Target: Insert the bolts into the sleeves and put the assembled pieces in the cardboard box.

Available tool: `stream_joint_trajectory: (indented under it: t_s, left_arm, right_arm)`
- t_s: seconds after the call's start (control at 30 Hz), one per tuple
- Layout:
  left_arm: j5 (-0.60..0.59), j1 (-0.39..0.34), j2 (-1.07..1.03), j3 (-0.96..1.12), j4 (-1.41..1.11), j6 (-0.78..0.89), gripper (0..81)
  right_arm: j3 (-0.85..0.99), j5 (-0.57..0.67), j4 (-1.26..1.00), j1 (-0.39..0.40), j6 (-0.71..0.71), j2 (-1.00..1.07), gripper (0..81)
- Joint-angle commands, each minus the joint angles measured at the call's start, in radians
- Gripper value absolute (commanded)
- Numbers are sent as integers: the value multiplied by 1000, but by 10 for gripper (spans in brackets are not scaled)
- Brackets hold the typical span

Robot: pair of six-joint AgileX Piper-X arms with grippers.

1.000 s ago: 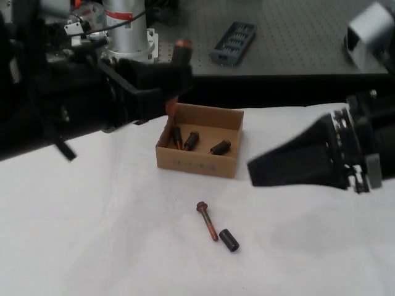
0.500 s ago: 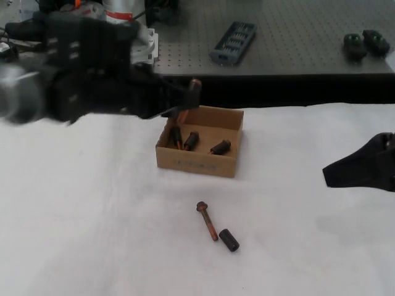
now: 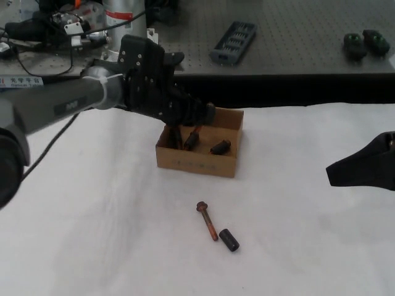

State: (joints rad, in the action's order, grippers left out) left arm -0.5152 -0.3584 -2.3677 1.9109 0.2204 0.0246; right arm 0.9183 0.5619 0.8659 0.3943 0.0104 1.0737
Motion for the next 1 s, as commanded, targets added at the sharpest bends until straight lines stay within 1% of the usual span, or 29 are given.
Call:
stream_joint_trajectory:
  t_s: [0.0,0.07,0.17,0.23,0.27,0.4,0.5,0.57,0.63,0.73,0.9,0.97]
  left_arm:
    - [41,6,-14,42,3,-11,18]
    - [40,6,-16,43,3,-11,104]
    - [40,6,-16,43,15,-11,304]
    - [40,6,-16,43,18,-4,382]
    - [40,6,-16,43,19,5,393]
    - [40,4,-5,43,30,28,393]
    - [40,1,21,43,85,27,393]
    - [40,1,49,43,149,27,377]
    - [40,1,81,43,221,21,335]
    - [40,1,137,43,322,16,230]
    - [40,9,244,43,488,14,6]
    - [68,9,295,43,571,-25,7]
  right_arm:
    - [3,9,2,-7,13,-15,27]
    - [3,9,2,-7,13,-15,27]
    - [3,9,2,-7,13,-12,27]
    - [3,9,2,-7,13,-12,27]
    - [3,9,2,-7,13,-12,27]
    - [3,9,2,-7,13,-12,27]
    - [3,9,2,-7,13,-12,27]
    - [3,9,2,-7,13,-12,27]
    - [3,9,2,-7,13,-12,27]
    - [3,9,2,-7,13,-12,27]
    - [3,7,-2,-7,13,-13,27]
    - [3,-26,-14,-7,13,-13,27]
